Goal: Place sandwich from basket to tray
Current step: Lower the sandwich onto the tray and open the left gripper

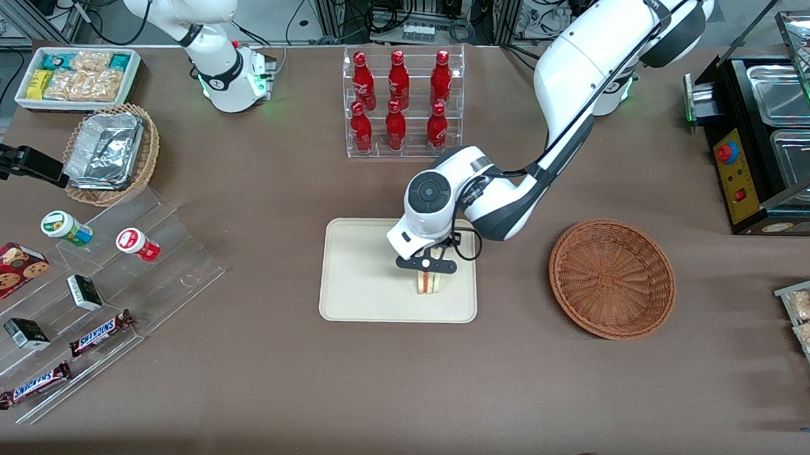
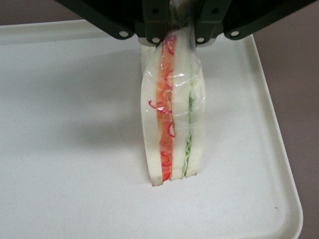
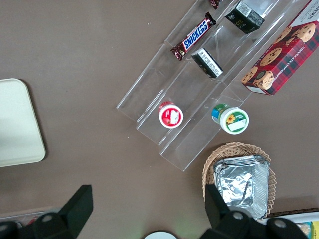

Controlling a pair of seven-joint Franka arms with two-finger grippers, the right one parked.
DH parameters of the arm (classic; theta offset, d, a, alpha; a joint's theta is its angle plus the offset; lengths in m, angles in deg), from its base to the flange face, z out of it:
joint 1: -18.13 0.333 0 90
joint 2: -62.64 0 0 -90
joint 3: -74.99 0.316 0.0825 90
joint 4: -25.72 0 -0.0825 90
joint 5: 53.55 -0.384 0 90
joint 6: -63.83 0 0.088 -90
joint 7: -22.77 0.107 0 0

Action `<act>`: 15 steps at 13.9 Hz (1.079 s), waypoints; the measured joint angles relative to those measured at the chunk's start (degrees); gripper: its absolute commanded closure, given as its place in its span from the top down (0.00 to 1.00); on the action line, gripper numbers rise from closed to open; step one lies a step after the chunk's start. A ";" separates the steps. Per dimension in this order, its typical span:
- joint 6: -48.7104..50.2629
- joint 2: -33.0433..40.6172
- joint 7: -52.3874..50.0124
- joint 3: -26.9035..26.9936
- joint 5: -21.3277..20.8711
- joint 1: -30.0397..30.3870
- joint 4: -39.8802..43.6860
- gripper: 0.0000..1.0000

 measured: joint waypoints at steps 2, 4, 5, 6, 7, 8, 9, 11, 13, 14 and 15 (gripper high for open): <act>-0.02 -0.02 -0.01 0.00 0.00 0.00 0.04 1.00; -0.02 -0.02 -0.05 0.00 -0.01 0.00 0.10 1.00; -0.02 -0.02 -0.06 0.00 -0.01 0.00 0.14 1.00; -0.02 -0.02 -0.07 0.00 -0.01 0.00 0.20 1.00; -0.02 -0.02 -0.09 0.00 -0.01 0.00 0.26 1.00; -0.02 -0.02 -0.12 0.00 -0.01 0.00 0.34 1.00; -0.02 -0.02 -0.19 0.00 -0.01 0.00 0.49 1.00; -0.02 -0.02 -0.75 0.00 -0.01 0.00 0.96 1.00; 0.08 0.06 -1.22 0.00 0.00 0.01 2.06 1.00; 0.66 0.22 -1.43 0.00 0.00 0.03 2.80 1.00; 1.88 0.51 -1.96 0.00 0.00 0.11 3.47 1.00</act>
